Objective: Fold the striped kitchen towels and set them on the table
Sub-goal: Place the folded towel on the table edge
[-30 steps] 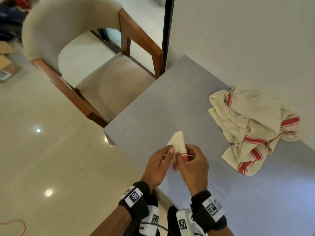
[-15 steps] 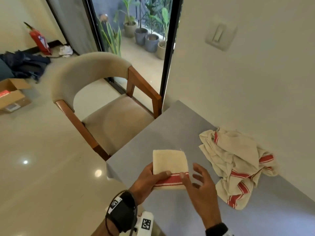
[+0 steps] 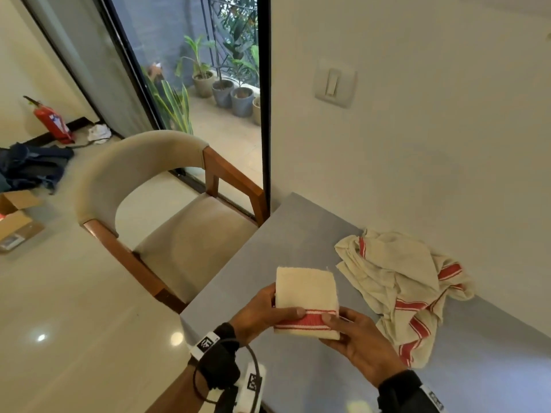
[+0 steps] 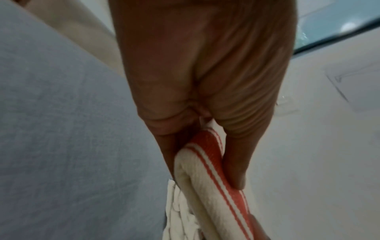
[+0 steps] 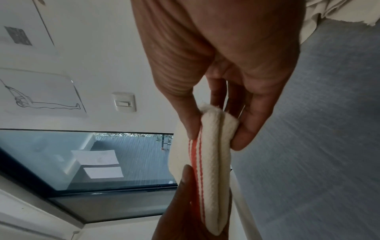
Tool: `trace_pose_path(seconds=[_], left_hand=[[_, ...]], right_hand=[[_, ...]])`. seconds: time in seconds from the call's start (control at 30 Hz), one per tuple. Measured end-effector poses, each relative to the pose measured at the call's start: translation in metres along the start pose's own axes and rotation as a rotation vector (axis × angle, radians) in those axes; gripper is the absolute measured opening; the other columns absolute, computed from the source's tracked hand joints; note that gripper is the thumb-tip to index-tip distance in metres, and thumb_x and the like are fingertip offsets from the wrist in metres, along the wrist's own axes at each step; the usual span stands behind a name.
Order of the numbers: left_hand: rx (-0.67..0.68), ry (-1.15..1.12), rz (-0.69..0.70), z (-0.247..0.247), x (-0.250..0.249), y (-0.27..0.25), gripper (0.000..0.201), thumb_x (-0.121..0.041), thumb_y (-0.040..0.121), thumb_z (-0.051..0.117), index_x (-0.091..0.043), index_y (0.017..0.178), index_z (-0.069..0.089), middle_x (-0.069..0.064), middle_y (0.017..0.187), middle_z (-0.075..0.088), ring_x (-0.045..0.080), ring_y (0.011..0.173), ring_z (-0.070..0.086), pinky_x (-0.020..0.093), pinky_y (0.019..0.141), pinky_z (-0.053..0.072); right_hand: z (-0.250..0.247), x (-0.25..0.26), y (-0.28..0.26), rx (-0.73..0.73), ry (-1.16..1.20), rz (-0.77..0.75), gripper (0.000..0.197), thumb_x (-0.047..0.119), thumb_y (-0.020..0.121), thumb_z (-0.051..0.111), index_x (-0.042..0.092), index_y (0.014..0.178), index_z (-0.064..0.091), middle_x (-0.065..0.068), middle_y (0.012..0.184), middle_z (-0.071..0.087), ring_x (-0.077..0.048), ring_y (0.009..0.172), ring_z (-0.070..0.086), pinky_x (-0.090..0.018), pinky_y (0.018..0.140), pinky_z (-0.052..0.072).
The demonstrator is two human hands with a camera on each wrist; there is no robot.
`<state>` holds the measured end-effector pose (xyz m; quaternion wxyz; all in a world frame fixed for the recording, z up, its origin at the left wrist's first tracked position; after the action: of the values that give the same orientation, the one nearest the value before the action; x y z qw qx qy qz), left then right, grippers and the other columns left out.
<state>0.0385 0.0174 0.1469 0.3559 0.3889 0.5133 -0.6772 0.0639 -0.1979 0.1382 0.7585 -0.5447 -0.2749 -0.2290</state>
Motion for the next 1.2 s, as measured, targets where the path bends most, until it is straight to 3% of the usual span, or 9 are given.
trace_pose_path(seconds=[0.1,0.2,0.33,0.47,0.6,0.77,1.0,1.1,1.2], left_hand=[[-0.020,0.103,-0.023,-0.029,-0.001,0.021,0.081,-0.026,0.084,0.086,-0.042,0.144,0.034,0.002,0.126,0.071,0.012,0.111,0.071,0.029,0.089,0.060],[-0.136,0.311,-0.008,-0.071,0.003,0.052,0.083,-0.035,0.081,0.087,-0.049,0.133,0.023,0.010,0.102,0.076,0.021,0.092,0.075,0.034,0.080,0.063],[-0.112,0.560,0.111,-0.124,-0.017,0.110,0.045,-0.029,0.096,0.070,-0.034,0.120,0.032,0.002,0.103,0.070,0.018,0.086,0.071,0.022,0.075,0.060],[-0.036,0.811,0.251,-0.166,-0.037,0.173,0.015,-0.013,0.100,0.057,-0.026,0.107,0.059,0.001,0.105,0.062,0.016,0.090,0.060,0.008,0.074,0.043],[-0.001,0.892,0.330,-0.187,-0.051,0.233,0.024,-0.002,0.095,0.060,-0.019,0.107,0.072,0.007,0.106,0.065,0.019,0.093,0.062,0.019,0.084,0.045],[0.043,0.925,0.333,-0.193,-0.053,0.286,0.030,-0.011,0.103,0.054,-0.024,0.130,0.061,0.008,0.124,0.059,0.022,0.108,0.060,0.031,0.097,0.050],[0.063,0.937,0.271,-0.206,-0.048,0.355,0.049,-0.012,0.104,0.052,-0.027,0.151,0.046,0.012,0.129,0.057,0.028,0.114,0.059,0.027,0.096,0.045],[0.071,0.941,0.257,-0.208,-0.046,0.376,0.056,-0.010,0.104,0.054,-0.027,0.156,0.040,0.013,0.128,0.057,0.029,0.114,0.059,0.032,0.100,0.047],[0.081,0.954,0.244,-0.209,-0.039,0.389,0.059,-0.009,0.103,0.054,-0.025,0.157,0.038,0.014,0.128,0.057,0.030,0.114,0.058,0.034,0.101,0.048]], right_hand=[[0.008,0.010,0.023,-0.083,-0.043,-0.043,0.037,0.007,0.088,0.078,-0.001,0.122,0.067,-0.018,0.110,0.078,-0.034,0.105,0.075,-0.047,0.094,0.060],[0.025,0.021,0.055,-0.188,-0.124,-0.094,0.044,0.011,0.084,0.084,0.005,0.123,0.065,-0.014,0.106,0.079,-0.030,0.099,0.077,-0.040,0.081,0.064],[0.065,0.036,0.110,-0.324,-0.100,-0.149,0.055,0.010,0.090,0.079,0.022,0.130,0.043,-0.017,0.113,0.071,-0.032,0.104,0.072,-0.043,0.082,0.063],[0.099,0.065,0.170,-0.454,-0.287,-0.271,0.044,0.012,0.098,0.064,0.032,0.125,0.035,-0.011,0.112,0.066,-0.025,0.099,0.070,-0.044,0.086,0.063],[0.105,0.085,0.225,-0.549,-0.446,-0.399,0.028,0.012,0.095,0.060,0.040,0.093,0.056,0.004,0.101,0.066,-0.023,0.093,0.069,-0.056,0.083,0.060],[0.095,0.103,0.268,-0.645,-0.467,-0.439,0.034,0.005,0.094,0.063,0.037,0.084,0.067,0.012,0.094,0.071,-0.016,0.089,0.068,-0.051,0.085,0.060],[0.078,0.125,0.327,-0.665,-0.456,-0.449,0.029,-0.002,0.098,0.060,0.023,0.099,0.076,0.010,0.104,0.072,-0.001,0.096,0.064,-0.041,0.102,0.055],[0.073,0.125,0.344,-0.687,-0.527,-0.426,0.035,0.001,0.101,0.055,0.029,0.112,0.073,-0.001,0.123,0.070,-0.018,0.115,0.064,-0.037,0.109,0.049],[0.069,0.121,0.355,-0.688,-0.615,-0.375,0.044,0.004,0.104,0.049,0.023,0.143,0.060,-0.012,0.138,0.059,-0.028,0.127,0.057,-0.026,0.109,0.039]])
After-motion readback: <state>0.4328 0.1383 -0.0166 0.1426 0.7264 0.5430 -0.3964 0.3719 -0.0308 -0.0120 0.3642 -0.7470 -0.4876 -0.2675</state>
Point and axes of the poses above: each hand's wrist, its own y-axis towards the middle knuckle, its own z-axis out of the palm, x = y × z, the point moved 4 cm from there along y, towards the middle knuckle
